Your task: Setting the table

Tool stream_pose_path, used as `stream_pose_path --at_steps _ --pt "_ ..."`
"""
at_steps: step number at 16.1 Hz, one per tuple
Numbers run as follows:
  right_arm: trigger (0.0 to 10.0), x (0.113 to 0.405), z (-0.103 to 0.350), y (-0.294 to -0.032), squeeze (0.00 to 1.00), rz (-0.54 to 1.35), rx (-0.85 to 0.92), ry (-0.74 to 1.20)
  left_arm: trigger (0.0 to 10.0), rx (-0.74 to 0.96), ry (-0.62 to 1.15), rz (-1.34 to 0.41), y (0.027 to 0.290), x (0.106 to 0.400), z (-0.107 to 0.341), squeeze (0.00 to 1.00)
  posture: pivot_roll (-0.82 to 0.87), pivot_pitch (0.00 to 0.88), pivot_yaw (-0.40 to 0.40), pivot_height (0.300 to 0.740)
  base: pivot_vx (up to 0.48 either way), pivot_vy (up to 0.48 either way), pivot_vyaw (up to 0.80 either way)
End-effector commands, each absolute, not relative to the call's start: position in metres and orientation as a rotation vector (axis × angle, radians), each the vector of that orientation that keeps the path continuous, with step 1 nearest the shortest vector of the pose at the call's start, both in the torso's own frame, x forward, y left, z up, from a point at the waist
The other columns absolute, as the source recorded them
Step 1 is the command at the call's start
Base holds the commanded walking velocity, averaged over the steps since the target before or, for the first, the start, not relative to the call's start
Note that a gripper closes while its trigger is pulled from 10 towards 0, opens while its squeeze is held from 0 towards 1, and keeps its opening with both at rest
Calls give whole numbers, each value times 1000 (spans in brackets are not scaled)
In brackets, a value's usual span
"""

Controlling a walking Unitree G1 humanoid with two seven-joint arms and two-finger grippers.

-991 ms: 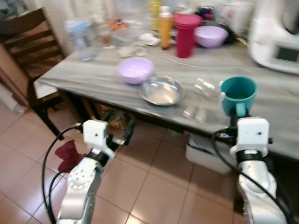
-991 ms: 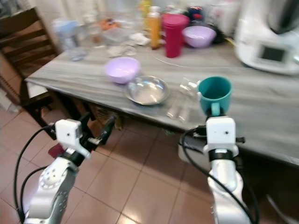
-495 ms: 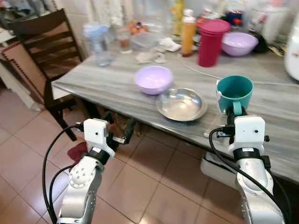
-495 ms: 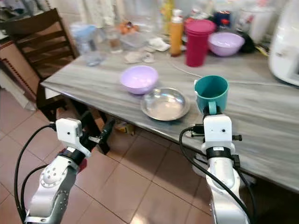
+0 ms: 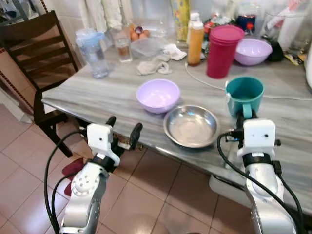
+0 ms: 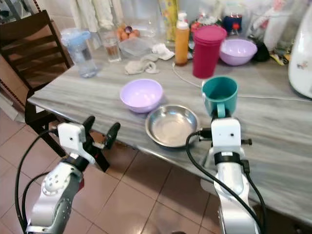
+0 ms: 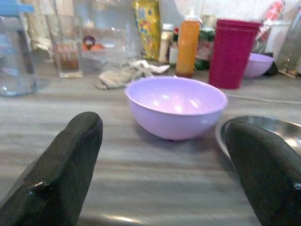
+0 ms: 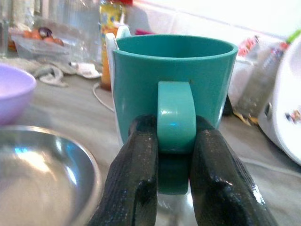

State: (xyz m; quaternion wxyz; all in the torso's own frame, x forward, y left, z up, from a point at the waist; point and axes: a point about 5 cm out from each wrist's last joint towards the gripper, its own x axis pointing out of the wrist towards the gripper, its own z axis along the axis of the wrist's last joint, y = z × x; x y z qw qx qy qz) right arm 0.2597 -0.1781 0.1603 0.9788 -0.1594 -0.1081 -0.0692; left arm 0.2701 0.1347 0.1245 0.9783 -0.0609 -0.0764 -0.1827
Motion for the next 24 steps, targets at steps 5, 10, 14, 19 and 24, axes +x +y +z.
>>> stream_pose_path --at_steps 5,10,14,19,24 --pt "10000 267 176 -175 0 -138 -315 -278 10000 -67 -149 -419 142 262 123 0 -167 117 71 740 0 0 0" --pt "10000 287 186 -192 0 -172 -280 -265 10000 -52 -111 -562 140 252 118 0 -168 145 65 740 0 0 0" --pt "10000 309 192 -194 0 -153 -248 -263 10000 -54 -94 -626 137 245 116 0 -157 160 69 740 0 0 0" --pt "10000 327 185 -190 0 -124 -166 -213 10000 -58 -90 -634 137 243 117 0 -140 159 71 740 0 0 0" --pt "10000 334 170 -191 0 -113 -155 -164 10000 -81 -85 -666 136 241 117 0 -126 155 71 740 0 0 0"
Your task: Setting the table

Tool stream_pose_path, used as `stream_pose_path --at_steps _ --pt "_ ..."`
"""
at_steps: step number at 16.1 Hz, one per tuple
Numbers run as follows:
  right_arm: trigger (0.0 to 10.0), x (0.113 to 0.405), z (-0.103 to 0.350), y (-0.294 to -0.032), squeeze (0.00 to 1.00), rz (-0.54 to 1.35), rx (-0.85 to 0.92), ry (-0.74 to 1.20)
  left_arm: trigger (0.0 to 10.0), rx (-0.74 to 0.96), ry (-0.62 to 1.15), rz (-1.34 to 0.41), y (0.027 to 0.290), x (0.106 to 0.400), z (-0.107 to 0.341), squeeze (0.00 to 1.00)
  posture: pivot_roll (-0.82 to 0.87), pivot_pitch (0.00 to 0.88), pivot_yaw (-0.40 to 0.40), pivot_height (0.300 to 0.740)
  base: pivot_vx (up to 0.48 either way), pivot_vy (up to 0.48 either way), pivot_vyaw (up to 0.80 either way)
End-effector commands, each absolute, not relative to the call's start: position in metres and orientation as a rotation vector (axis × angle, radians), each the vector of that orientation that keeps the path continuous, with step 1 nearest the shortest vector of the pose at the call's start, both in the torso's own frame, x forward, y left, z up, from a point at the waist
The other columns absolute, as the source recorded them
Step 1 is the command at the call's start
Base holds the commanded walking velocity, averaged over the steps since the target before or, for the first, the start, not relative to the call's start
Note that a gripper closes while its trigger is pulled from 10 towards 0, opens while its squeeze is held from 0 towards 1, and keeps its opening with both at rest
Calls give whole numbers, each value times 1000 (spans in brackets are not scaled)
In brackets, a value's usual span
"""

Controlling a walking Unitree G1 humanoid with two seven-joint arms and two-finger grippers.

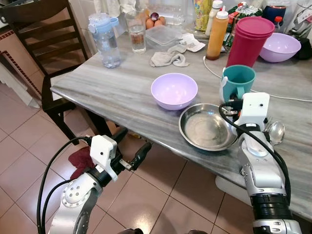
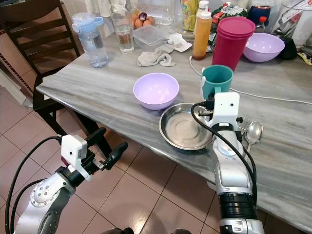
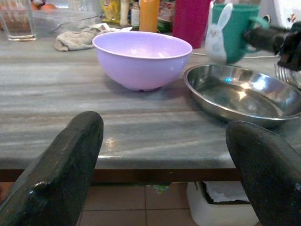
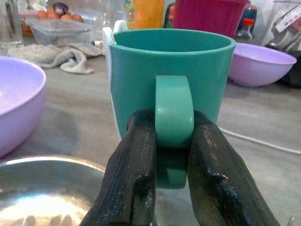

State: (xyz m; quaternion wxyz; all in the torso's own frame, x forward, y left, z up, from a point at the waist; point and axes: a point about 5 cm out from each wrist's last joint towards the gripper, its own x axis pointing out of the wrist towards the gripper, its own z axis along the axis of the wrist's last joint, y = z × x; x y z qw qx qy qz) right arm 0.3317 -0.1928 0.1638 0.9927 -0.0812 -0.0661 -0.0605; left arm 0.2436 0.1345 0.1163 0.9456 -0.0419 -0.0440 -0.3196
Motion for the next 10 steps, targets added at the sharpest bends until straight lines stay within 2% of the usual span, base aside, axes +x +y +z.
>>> stream_pose_path --at_steps 1,5,9,10 --pt "10000 334 168 -192 0 -116 -158 -158 10000 -91 -90 -685 134 241 118 0 -126 155 71 740 0 0 0" --pt "10000 334 162 -197 0 -128 -162 -149 10000 -136 -59 -803 125 235 119 0 -130 154 71 740 0 0 0" --pt "10000 332 157 -198 0 -138 -157 -133 10000 -138 -50 -821 125 233 120 0 -131 158 74 740 0 0 0" --pt "10000 332 155 -199 949 -141 -152 -130 10000 -139 -47 -821 125 233 120 0 -130 159 77 740 0 0 0"
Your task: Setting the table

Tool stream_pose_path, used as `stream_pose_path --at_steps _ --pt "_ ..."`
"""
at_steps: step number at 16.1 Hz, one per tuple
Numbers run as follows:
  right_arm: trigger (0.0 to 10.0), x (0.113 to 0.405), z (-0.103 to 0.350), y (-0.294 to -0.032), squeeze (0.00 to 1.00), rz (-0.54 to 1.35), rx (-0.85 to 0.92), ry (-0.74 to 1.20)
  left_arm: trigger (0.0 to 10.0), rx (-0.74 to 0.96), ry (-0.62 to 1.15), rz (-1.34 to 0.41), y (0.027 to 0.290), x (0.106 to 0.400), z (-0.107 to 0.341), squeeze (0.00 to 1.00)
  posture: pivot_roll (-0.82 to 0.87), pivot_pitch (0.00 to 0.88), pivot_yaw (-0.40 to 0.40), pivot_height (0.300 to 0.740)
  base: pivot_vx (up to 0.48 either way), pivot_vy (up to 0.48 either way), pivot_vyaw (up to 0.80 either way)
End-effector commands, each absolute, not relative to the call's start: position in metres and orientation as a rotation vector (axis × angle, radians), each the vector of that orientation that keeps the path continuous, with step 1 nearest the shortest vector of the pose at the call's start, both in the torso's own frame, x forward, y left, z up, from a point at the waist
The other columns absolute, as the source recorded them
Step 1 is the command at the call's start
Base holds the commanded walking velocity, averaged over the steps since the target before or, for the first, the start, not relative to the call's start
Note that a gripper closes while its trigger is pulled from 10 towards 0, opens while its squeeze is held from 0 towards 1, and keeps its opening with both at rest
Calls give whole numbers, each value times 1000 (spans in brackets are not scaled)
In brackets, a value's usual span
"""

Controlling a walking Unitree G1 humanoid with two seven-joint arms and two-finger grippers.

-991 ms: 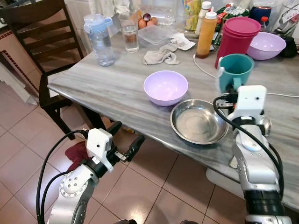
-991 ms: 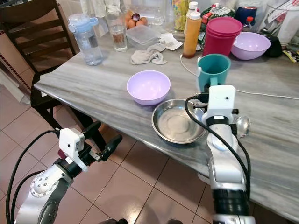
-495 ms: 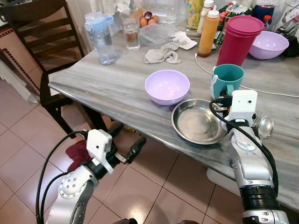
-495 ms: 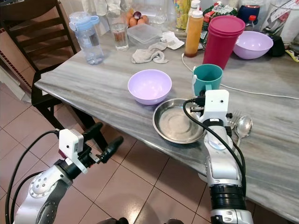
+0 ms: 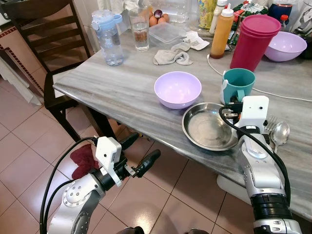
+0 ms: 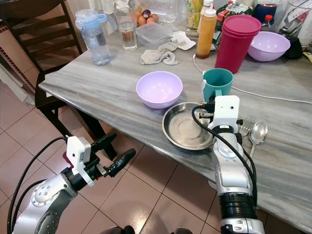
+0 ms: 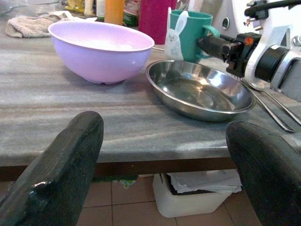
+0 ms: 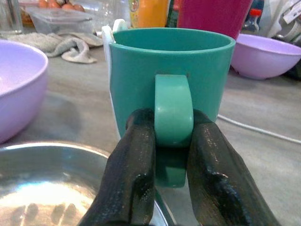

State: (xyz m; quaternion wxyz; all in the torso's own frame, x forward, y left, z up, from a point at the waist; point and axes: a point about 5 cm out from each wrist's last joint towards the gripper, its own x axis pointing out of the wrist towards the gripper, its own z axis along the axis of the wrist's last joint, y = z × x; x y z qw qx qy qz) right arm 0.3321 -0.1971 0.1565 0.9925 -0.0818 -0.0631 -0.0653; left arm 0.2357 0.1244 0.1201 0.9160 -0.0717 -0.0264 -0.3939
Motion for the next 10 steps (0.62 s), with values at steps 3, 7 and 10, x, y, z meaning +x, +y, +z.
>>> stream_pose_path --at_steps 3,7,10 --pt "10000 331 155 -201 1000 -158 -152 -129 10000 -139 -41 -820 126 232 121 0 -129 158 80 740 0 0 0" --pt "10000 331 155 -203 1000 -171 -153 -134 10000 -136 -39 -820 127 233 121 0 -131 157 82 740 0 0 0" --pt "10000 330 156 -204 1000 -176 -155 -141 10000 -136 -36 -820 126 233 120 0 -131 157 82 740 0 0 0"
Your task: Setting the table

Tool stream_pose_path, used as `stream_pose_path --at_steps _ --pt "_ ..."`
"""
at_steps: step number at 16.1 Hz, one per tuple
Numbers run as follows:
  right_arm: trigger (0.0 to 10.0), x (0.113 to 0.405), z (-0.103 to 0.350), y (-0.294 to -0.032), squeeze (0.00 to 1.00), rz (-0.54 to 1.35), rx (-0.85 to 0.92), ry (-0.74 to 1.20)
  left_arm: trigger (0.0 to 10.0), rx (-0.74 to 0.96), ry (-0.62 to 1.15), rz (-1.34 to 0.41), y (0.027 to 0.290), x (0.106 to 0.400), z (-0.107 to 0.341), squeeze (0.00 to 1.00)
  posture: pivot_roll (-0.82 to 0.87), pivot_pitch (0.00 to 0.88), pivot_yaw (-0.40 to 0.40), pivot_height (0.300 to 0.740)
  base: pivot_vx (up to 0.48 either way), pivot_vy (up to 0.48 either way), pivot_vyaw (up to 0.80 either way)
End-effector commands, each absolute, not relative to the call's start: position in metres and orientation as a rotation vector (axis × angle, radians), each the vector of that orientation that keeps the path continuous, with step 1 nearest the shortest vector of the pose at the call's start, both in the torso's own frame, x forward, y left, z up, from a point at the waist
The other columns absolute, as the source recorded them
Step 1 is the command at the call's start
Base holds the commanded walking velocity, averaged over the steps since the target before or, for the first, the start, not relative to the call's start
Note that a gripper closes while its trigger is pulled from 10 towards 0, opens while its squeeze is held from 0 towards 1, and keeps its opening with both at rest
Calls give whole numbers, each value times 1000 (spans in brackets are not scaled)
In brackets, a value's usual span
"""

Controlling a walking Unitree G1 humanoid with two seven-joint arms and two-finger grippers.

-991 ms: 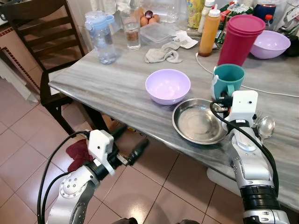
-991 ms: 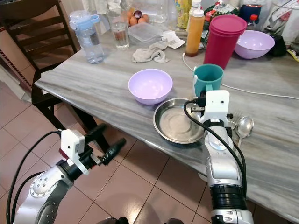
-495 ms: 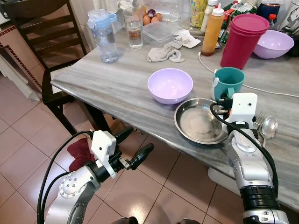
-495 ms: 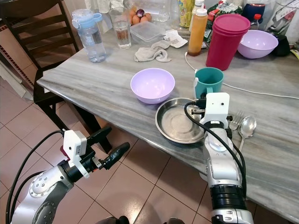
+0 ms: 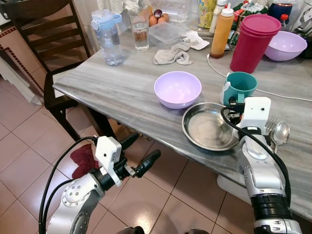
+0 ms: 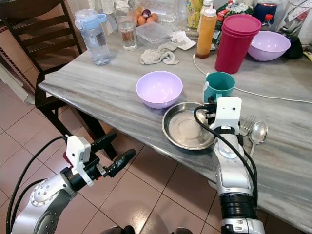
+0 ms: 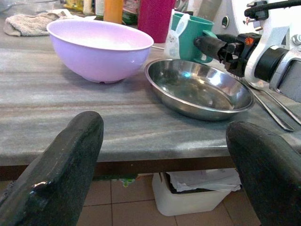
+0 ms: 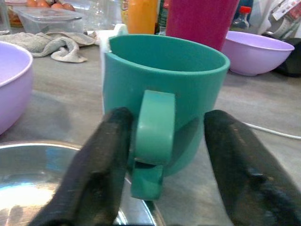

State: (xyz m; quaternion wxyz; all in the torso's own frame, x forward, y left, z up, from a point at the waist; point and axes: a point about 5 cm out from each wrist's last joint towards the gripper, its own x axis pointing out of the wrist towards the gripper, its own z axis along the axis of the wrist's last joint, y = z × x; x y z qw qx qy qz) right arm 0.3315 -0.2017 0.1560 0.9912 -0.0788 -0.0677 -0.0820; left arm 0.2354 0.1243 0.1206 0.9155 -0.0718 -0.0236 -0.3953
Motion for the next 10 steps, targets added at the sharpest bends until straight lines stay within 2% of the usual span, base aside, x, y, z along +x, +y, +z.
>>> stream_pose_path --at_steps 1,10 --pt "10000 330 157 -204 1000 -178 -157 -144 10000 -136 -35 -820 126 233 120 0 -134 156 82 740 0 0 0" --pt "10000 324 176 -195 1000 -168 -225 -245 10000 -131 -41 -805 126 234 121 0 -137 151 80 740 0 0 0"
